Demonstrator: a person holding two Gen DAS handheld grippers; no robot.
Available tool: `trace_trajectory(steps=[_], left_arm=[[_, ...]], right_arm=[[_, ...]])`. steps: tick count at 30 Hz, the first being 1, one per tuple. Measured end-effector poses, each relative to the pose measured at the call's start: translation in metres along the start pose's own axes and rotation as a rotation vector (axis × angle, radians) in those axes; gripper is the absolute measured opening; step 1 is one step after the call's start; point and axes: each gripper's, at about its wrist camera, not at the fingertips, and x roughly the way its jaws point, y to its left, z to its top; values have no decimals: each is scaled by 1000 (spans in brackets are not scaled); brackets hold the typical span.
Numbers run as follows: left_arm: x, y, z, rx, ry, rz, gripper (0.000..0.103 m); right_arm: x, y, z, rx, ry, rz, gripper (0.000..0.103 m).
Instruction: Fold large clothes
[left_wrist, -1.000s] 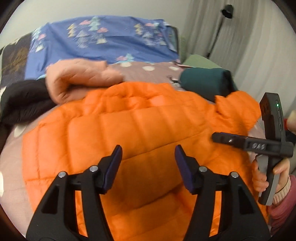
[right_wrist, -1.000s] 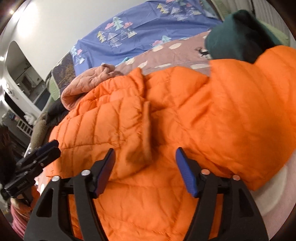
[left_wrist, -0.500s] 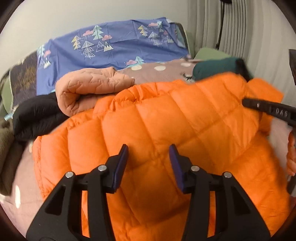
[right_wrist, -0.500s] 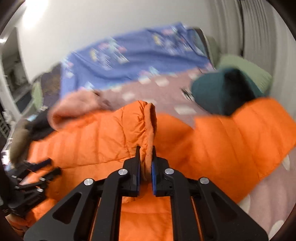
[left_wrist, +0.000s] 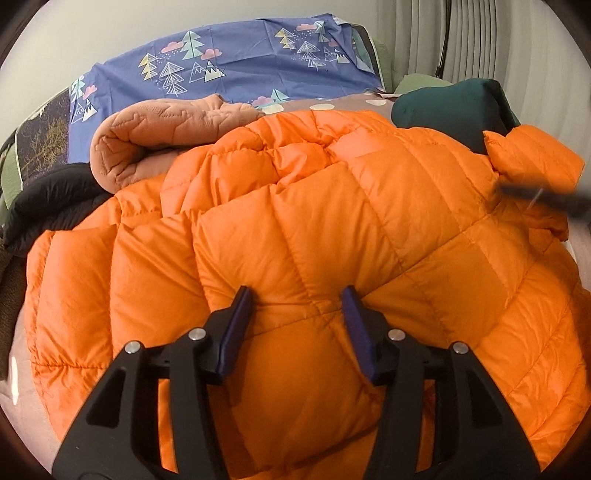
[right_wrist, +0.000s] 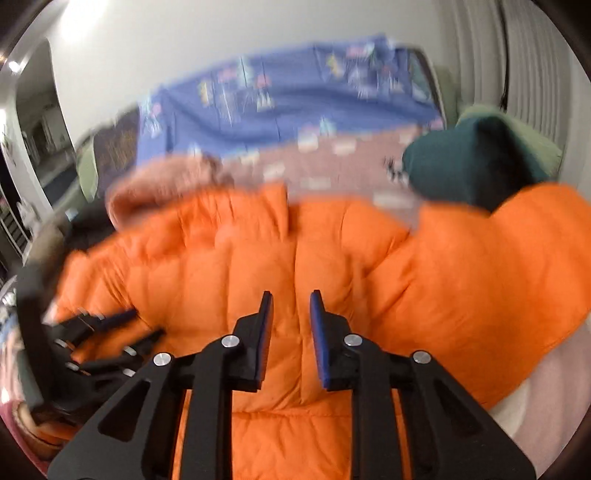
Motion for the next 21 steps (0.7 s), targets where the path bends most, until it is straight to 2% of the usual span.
trace_trajectory(steps=[1,2,4,7,9,11,13,14,16,17,19,20,21], left_arm=[[1,2,-1,-11,0,-17,56],[2,5,-1,-21,2,-45,58],[5,6,-2,-31,10,-53,60],[7,5,-2,-27,16,-49,61],[8,3,-2,-24,18,-43,61],[8,3,-2,-25,17,-42,61],[8,3,-1,-28,17,-44,61],[8,3,-1,-30,17,-45,62],[8,2,-1,-30,16,-44,62],[8,2,-1,-28,15,-42,62],[8,2,-1,-26,14,-38,62],[8,2,-2,-25,13,-37,62],[8,2,-2,-25,13,-37,62]], right_arm=[[21,-4,-13,14,51,-7,22],[29,-2,-22,-1,7,-15,22],[22,10,-18,-48,-8,-70,22],[23,13,-20,-67,-15,-89,22],[20,1,-16,-18,-16,-44,22],[-4,-16,-18,54,-33,19,22],[-36,-34,-17,102,-86,79,23],[-51,-43,-17,114,-118,83,28],[-85,-70,-15,152,-203,51,45],[-106,-94,-13,195,-261,9,55],[-133,-145,-12,327,-325,-53,60],[-139,-165,-13,395,-330,-59,60],[-144,-201,-17,531,-328,-35,60]])
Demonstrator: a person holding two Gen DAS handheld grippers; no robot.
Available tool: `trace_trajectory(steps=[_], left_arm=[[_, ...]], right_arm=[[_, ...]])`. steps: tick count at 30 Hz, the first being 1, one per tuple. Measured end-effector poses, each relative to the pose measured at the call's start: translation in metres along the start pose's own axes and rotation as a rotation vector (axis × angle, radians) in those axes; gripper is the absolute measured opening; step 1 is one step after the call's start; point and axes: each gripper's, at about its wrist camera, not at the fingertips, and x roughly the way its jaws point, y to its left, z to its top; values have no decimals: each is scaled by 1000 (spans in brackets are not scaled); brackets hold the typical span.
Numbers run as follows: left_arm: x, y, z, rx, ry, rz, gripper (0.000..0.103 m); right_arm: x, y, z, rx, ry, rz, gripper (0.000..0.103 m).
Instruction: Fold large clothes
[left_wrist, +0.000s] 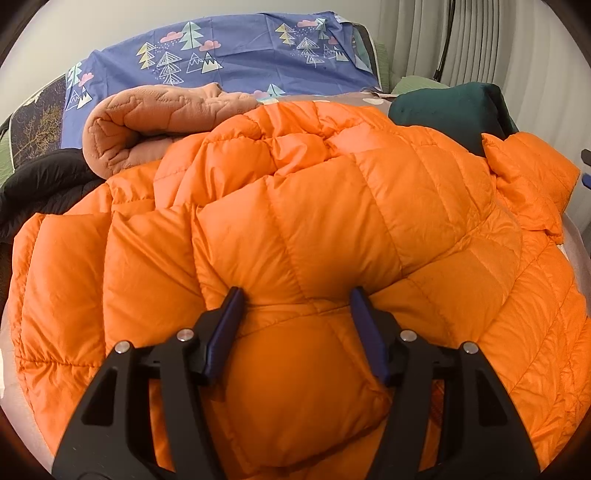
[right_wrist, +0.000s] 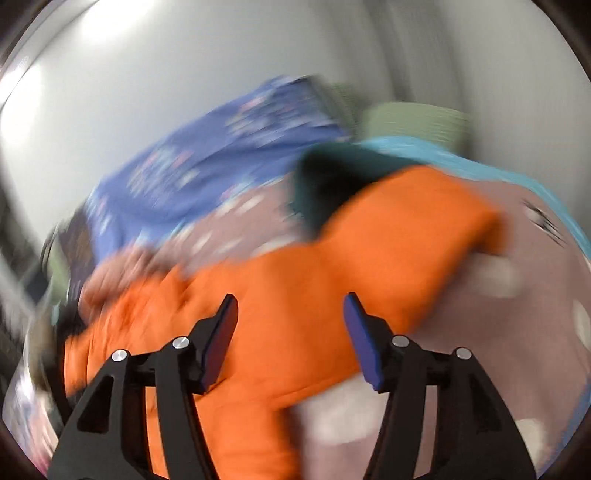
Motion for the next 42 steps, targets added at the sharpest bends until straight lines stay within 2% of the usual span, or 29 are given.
trace_trajectory(steps=[2,4,7,8,13,14,15,16,17,19,21,24,27,28,30,31,32,35,37,40,42], left_arm=[[0,0,0,-1,-1,-1,62],[0,-1,0,-1,-1,0,62],[0,-1,0,2,-1,3,63],[0,-1,0,2,-1,2,63],[0,-1,0,2,-1,1,64],[0,-1,0,2,0,0,64],[0,-1,0,1,0,0,64],[0,-1,0,1,0,-1,64],[1,-1,0,1,0,-3,64],[1,-1,0,-1,0,-8,64],[1,-1,0,-4,0,-11,64],[1,0,0,-4,-1,-13,64],[0,1,-1,-12,-7,-20,65],[-2,3,-1,-21,-12,-27,65],[-12,12,0,-69,-26,-71,67],[-19,18,-1,-95,-29,-97,69],[-26,24,-2,-117,-32,-121,70],[-62,53,-13,-206,-84,-211,77],[-87,76,-23,-262,-130,-261,81],[-107,99,-34,-335,-161,-328,87],[-111,109,-39,-390,-162,-363,88]], right_arm=[[6,-50,16,220,29,44,60],[17,-82,23,368,37,81,60],[32,-101,31,479,32,141,65],[39,-105,35,508,31,149,69],[68,-131,53,627,34,80,69],[73,-135,54,639,34,70,62],[75,-137,55,635,33,78,42],[75,-139,60,618,41,85,30],[77,-133,63,574,45,92,7],[66,-115,69,473,6,93,5],[48,-79,73,330,-40,114,4],[18,-6,68,117,-80,218,4],[-11,99,32,-164,-81,358,4],[-14,122,19,-230,-67,382,4],[-13,181,-27,-402,2,428,8],[-12,198,-47,-460,35,441,11],[-4,222,-81,-557,97,450,19],[16,259,-165,-806,214,408,31],[25,267,-202,-911,260,388,31],[28,266,-226,-929,332,405,35],[28,263,-227,-906,350,408,44]])
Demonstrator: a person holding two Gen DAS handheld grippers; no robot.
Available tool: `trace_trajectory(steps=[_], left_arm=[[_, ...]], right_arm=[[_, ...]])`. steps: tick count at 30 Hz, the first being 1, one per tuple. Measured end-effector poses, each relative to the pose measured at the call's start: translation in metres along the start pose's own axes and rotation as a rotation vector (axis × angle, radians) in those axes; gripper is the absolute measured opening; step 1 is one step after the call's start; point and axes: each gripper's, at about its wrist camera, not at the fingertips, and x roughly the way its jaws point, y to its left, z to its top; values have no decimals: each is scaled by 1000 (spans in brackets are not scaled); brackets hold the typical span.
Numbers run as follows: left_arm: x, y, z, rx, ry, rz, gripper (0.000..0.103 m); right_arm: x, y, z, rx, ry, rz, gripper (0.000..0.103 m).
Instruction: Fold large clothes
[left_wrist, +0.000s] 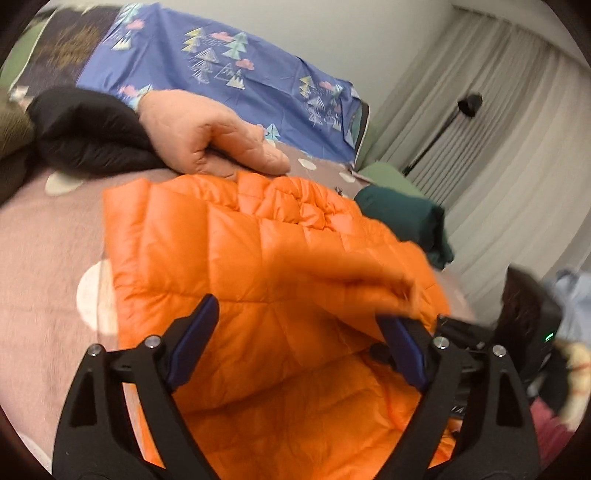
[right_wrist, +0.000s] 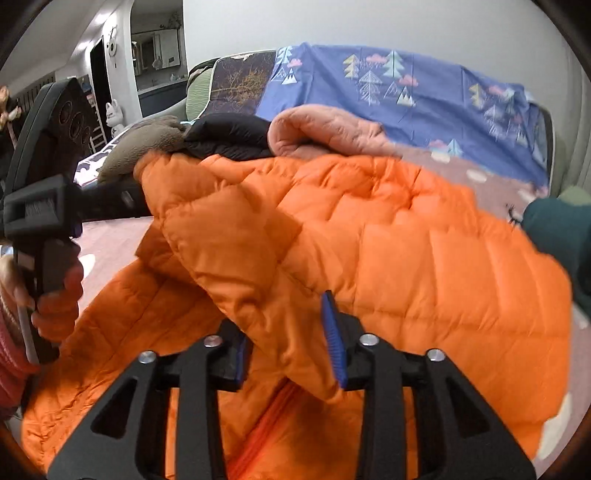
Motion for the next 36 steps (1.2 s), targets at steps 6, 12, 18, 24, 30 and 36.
trace_trajectory(steps=[6,12,18,24,30,36], left_arm=[[11,13,-4,-143,51,-125,90],[8,8,-9,-137,74,-137,90],[1,1,-10,-113,79,-152,91],[6,-4,-13,-114,100,-196,91],[19,-16,-11,-51,83,-135,56],[16,-45,14,128,34,28,11]], right_arm=[[-7,1,-3,2,22,-30,45],[8,-4,-13,42,66,-49,45],[20,-2,-10,39,84,-60,45],[26,-4,-13,38,88,-63,45],[28,-6,-14,42,81,-47,46],[-14,-19,-2,45,-22,25,49]])
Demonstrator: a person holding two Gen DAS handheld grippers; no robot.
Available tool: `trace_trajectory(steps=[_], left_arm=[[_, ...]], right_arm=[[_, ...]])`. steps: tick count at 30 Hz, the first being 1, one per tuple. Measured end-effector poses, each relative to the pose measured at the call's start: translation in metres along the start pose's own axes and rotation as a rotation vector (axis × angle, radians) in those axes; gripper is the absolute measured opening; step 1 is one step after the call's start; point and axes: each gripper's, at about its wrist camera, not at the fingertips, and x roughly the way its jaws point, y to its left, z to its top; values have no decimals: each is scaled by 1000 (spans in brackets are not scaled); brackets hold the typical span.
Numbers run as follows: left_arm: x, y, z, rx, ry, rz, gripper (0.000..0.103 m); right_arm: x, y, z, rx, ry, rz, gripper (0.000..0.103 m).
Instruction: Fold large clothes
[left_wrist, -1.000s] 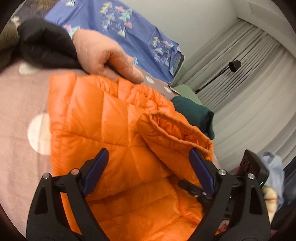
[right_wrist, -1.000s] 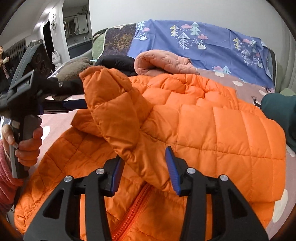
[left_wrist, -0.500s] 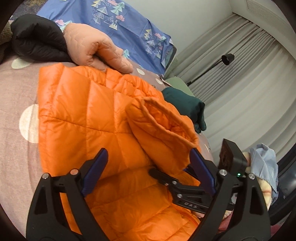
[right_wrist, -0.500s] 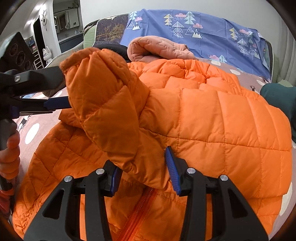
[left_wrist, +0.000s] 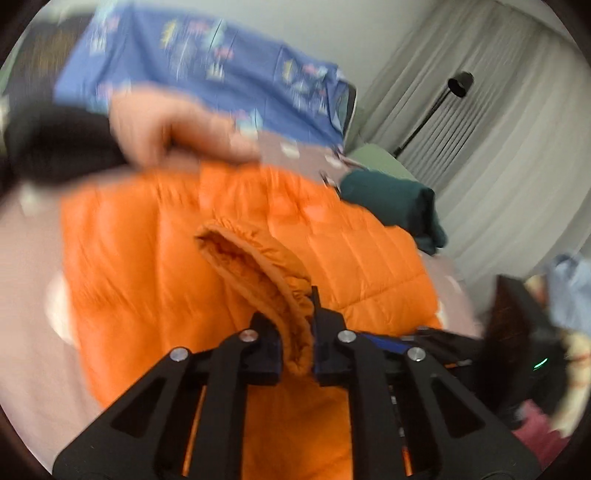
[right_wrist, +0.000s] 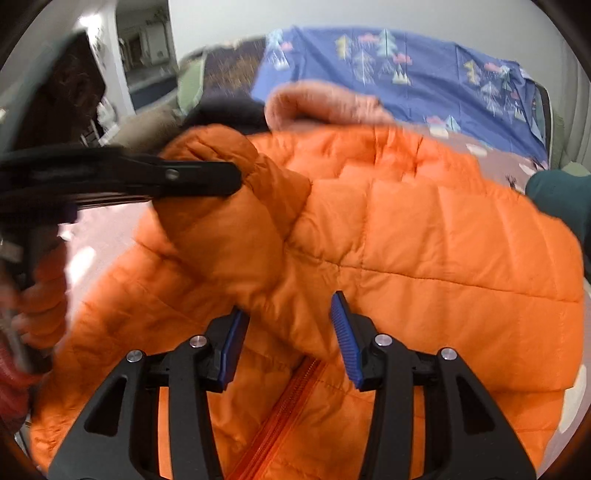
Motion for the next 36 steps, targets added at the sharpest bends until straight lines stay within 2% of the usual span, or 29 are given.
trace_trajectory(steps=[2,5,7,8,9,10,11,14,17,19,20,22,24,26,28,31,36], left_arm=[[-13,-1,13,55,-42,56,11],[-17,11,22,157,-70,238,14],[-3,28,16,155,-17,295,24],[7,39,10,133,29,317,32],[22,53,-2,111,97,358,36],[27,58,-9,111,119,373,39],[32,62,-19,123,131,381,42],[25,59,-22,150,106,407,47],[9,44,-10,186,35,471,52],[-6,26,0,208,-35,458,52],[-11,16,6,217,-66,425,52],[-9,1,9,225,-76,381,53],[12,-11,13,249,-36,344,56],[45,-13,5,283,30,371,62],[99,-1,-18,336,141,443,68],[113,0,-27,361,146,468,68],[114,8,-26,339,156,444,68]], right_arm=[[-22,-14,9,24,-74,-2,55],[-38,-46,19,94,-127,-98,55],[-29,-69,17,163,-99,-174,55],[-15,-82,12,201,-45,-217,55],[2,-93,3,234,27,-257,55],[17,-101,-6,257,77,-277,55],[22,-104,-13,263,80,-276,55],[19,-95,-15,207,61,-302,56],[4,-86,-4,171,36,-283,55],[-9,-84,6,160,-9,-297,56],[-12,-87,9,165,-22,-301,56],[-12,-92,17,189,-37,-297,56],[-1,-97,20,228,-23,-292,58],[25,-106,13,262,41,-294,63],[50,-112,-3,278,63,-289,66],[53,-110,-10,265,44,-282,67],[57,-110,-12,266,51,-280,68]])
